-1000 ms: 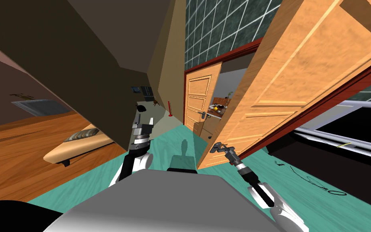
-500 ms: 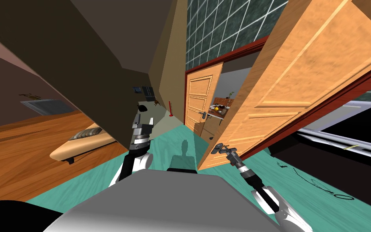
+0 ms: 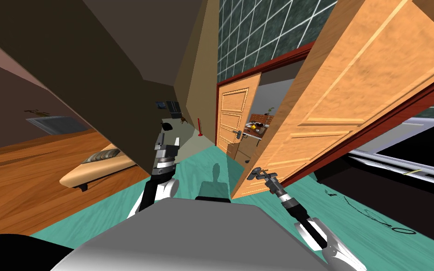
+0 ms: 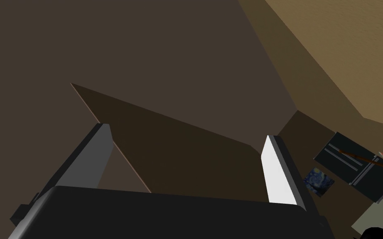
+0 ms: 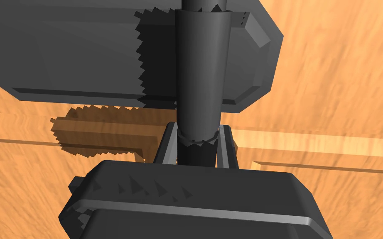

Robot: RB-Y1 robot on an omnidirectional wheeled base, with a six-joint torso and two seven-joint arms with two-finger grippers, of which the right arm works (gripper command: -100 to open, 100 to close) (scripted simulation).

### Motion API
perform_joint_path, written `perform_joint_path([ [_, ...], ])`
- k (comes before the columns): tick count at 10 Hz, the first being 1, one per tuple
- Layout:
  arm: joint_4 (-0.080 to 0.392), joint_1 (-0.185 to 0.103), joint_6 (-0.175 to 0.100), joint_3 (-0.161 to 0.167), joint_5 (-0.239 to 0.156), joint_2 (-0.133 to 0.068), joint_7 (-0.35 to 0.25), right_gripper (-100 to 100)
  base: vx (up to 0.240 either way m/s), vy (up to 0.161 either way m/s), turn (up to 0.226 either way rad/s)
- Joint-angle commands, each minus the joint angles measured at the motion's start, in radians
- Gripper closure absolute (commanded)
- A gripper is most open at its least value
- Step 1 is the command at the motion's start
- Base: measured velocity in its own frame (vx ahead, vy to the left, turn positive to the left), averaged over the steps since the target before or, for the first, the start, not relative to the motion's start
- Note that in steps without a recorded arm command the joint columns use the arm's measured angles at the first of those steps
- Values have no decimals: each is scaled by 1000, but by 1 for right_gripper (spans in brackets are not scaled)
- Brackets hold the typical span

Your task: Pull the door open

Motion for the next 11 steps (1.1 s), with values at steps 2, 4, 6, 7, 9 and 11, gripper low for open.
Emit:
perform_joint_path([
  [2, -2, 2, -8, 10, 4, 7, 2, 100, 7, -8, -25],
  [4, 16, 16, -47, 2, -2, -6, 4, 100, -6, 6, 19],
  [6, 23, 23, -67, 2, -3, -10, 5, 100, 0, 0, 0],
  [7, 23, 23, -67, 2, -3, -10, 5, 100, 8, -9, -26],
  [9, 23, 23, -67, 2, -3, -10, 5, 100, 0, 0, 0],
  [11, 23, 23, -67, 2, -3, -10, 5, 100, 0, 0, 0],
])
